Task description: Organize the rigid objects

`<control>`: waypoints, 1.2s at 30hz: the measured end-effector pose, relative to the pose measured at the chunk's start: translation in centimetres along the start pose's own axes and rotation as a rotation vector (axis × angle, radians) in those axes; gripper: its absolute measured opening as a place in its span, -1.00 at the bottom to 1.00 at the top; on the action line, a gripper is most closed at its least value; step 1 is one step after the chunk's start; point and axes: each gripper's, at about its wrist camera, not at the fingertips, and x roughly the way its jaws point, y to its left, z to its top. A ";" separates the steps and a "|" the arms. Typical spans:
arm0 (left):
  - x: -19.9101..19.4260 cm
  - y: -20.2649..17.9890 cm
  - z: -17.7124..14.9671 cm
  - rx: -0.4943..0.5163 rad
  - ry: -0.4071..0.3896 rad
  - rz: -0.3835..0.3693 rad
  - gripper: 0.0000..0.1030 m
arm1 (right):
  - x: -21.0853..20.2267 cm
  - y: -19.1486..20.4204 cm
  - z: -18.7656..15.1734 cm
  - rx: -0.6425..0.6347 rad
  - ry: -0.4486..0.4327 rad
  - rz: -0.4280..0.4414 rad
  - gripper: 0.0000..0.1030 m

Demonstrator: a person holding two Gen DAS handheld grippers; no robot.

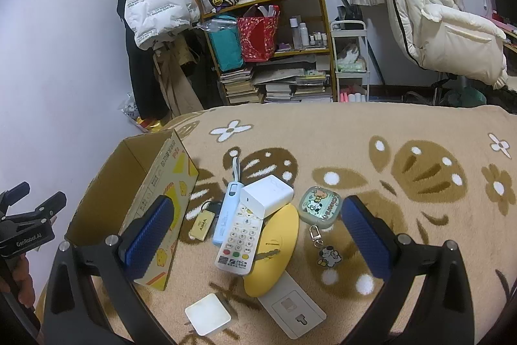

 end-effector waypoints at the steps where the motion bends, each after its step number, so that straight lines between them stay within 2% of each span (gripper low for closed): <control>1: 0.0 0.0 0.0 0.000 0.002 -0.002 0.99 | 0.0 0.0 0.0 0.000 0.000 -0.001 1.00; 30: 0.1 -0.3 0.1 0.015 0.010 -0.006 0.99 | 0.2 0.0 -0.2 -0.011 0.008 0.000 1.00; 36: -0.3 -0.1 0.1 0.007 -0.014 -0.006 0.99 | 0.3 0.0 -0.3 -0.012 0.011 -0.003 1.00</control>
